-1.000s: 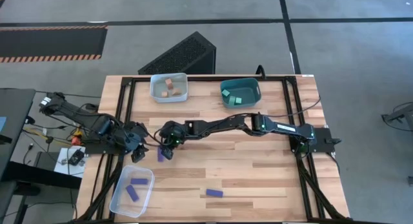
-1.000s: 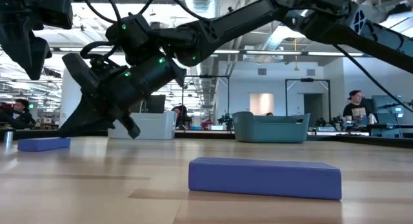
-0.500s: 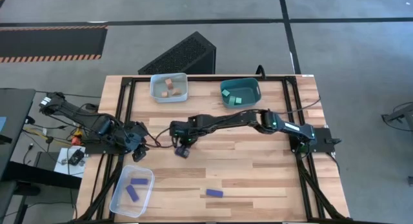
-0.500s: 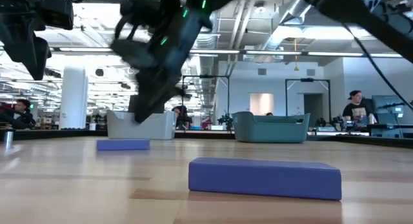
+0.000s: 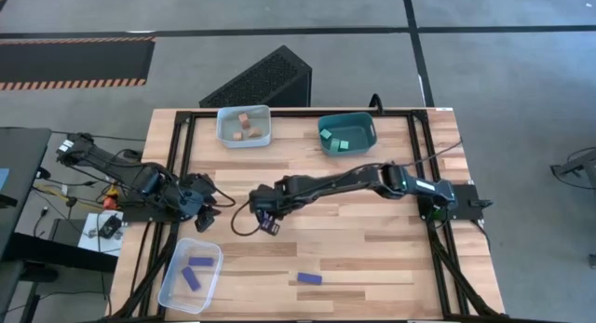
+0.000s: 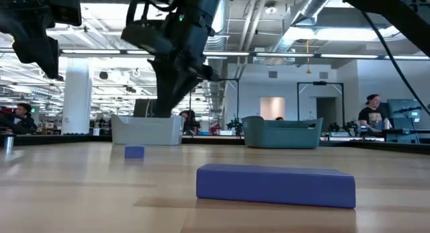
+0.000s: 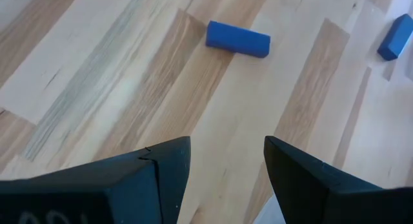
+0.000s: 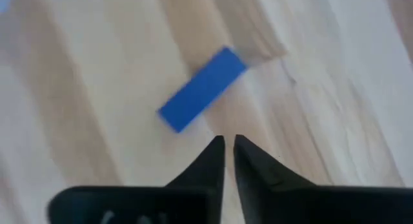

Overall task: Sort & place blocks by color
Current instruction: Put the top violet block into the transparent bin

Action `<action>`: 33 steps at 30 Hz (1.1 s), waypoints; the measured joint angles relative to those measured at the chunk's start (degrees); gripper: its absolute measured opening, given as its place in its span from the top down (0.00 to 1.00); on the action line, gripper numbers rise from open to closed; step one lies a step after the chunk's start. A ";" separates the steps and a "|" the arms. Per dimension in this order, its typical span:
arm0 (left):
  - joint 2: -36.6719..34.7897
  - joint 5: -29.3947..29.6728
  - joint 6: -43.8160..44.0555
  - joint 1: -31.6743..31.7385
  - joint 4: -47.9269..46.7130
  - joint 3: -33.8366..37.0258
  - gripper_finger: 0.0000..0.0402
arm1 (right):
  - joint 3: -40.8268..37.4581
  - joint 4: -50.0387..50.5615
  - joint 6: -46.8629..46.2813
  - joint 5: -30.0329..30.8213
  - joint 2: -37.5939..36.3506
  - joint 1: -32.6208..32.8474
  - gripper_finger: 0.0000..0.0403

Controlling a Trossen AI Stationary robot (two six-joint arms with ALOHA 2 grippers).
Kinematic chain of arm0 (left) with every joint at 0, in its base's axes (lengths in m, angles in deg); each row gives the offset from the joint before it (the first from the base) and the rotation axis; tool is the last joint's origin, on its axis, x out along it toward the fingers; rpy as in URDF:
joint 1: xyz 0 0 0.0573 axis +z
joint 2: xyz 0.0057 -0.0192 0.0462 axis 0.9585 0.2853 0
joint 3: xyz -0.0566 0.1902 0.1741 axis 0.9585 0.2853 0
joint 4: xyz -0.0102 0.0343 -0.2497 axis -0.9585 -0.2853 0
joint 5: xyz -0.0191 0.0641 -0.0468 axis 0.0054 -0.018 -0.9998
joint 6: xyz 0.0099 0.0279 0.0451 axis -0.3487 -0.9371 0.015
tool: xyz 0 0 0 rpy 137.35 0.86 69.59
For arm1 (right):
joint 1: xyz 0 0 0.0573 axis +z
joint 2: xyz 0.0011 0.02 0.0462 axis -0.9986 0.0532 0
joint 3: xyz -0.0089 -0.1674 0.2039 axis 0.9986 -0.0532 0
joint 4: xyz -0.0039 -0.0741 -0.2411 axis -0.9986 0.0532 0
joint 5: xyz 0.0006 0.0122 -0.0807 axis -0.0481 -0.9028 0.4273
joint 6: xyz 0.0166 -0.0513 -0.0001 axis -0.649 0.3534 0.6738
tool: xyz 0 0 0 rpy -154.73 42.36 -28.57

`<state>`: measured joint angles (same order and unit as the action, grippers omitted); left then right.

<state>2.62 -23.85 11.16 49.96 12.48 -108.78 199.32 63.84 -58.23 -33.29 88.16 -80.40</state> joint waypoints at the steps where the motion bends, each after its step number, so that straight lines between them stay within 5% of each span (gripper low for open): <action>1: 0.00 -0.02 -0.26 0.00 0.01 0.00 0.54 | 0.00 0.20 -0.79 0.66 0.33 0.18 0.83; 16: -0.02 -0.55 -12.52 0.00 -1.14 0.00 0.54 | -0.06 -9.05 -20.16 9.26 3.27 3.11 0.33; 19: -0.01 -0.71 -13.46 0.00 -3.78 -0.02 0.54 | 0.05 -14.68 -18.44 9.86 6.37 3.96 0.31; 28: -0.50 -1.51 -12.17 -0.04 -12.63 -0.02 0.54 | 0.39 -11.20 -26.73 12.11 10.23 5.20 0.30; 33: -1.11 -1.73 -12.87 -0.11 -12.38 -0.02 0.54 | 0.40 -10.01 -27.15 13.29 10.59 5.09 0.39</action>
<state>1.51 -25.57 -1.71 49.85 0.09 -108.80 199.72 53.83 -85.38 -20.00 98.75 -75.30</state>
